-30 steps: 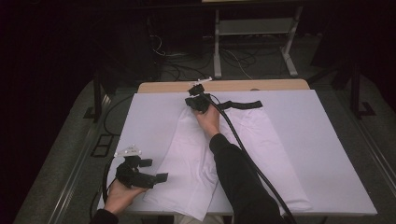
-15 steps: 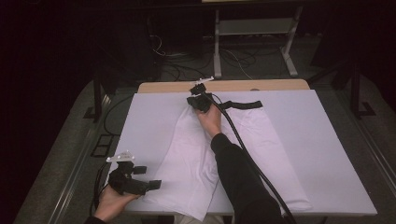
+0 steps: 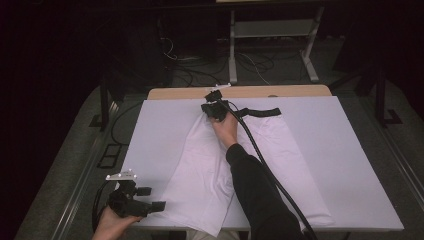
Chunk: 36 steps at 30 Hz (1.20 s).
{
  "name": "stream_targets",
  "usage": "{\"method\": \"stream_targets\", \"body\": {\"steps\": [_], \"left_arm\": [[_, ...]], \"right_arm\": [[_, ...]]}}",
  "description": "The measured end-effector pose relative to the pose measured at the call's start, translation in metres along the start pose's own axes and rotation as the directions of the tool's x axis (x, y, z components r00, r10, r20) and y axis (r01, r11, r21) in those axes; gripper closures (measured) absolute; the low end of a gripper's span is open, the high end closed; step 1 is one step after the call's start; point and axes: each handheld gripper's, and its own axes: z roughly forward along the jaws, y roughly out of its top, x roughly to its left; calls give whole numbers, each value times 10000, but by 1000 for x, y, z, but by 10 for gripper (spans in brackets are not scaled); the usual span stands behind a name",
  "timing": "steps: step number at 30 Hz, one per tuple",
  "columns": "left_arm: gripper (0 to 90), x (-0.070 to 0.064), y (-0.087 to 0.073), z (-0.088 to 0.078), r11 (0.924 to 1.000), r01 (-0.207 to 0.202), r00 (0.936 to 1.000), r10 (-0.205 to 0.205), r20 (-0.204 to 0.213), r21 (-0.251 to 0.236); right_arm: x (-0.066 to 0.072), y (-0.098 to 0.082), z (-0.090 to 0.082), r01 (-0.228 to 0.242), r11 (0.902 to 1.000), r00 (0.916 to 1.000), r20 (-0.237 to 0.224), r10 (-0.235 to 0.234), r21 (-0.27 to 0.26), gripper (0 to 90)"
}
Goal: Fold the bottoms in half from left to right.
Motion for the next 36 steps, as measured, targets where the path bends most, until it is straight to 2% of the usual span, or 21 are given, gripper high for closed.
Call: {"method": "stream_targets", "body": {"steps": [3,10,15,19,21,22,23,24,25,26,27,32,34,35,36], "left_arm": [[0,-1,-3,1,9999,-19,10000,20,-38,121],[13,-4,-10,3,9989,-8,9998,0,180,477],[116,-3,-12,5,9976,76,9995,-96,288,684],[142,-2,-13,4,9975,258,9990,-281,354,655],[189,-1,-13,3,9971,323,9987,-349,362,693],[224,1,-14,2,9965,548,9973,-578,460,633],[271,1,-14,2,9965,548,9973,-578,460,633],[271,2,-14,2,9957,664,9959,-701,564,650],[316,3,-15,3,9953,731,9955,-766,556,639],[421,3,-16,3,9951,756,9951,-793,588,634],[463,4,-16,4,9948,763,9948,-806,626,676],[676,6,-15,7,9946,754,9965,-777,295,709],[710,8,-15,6,9944,731,9970,-748,204,766],[791,9,-16,6,9952,654,9978,-659,41,732],[827,9,-16,6,9952,654,9978,-659,41,732]], "right_arm": [[0,0,0,7,10000,10000,33,-7,-46,857],[-2,0,-1,-63,9999,10000,46,63,-96,858],[-3,0,-2,-188,9997,9998,50,189,-157,857],[-4,0,-3,-177,9996,9998,53,178,-203,857],[-4,0,-3,-164,9996,9998,79,166,-215,858],[-5,0,-3,-185,9996,9998,90,187,-225,857],[-5,0,-3,-185,9996,9998,90,187,-225,857],[-5,0,-4,-185,9995,9998,106,187,-240,857],[-5,1,-4,-196,9995,9997,107,198,-252,857],[-6,0,-4,-222,9994,9997,113,225,-257,857],[-6,0,-4,-214,9994,9997,127,217,-259,857],[-6,0,-4,-179,9995,9997,149,183,-254,857],[-6,0,-4,-190,9995,9997,144,194,-242,857],[-6,-1,-3,-184,9996,9997,129,187,-224,857],[-6,-1,-3,-184,9996,9997,129,187,-224,857]]}}
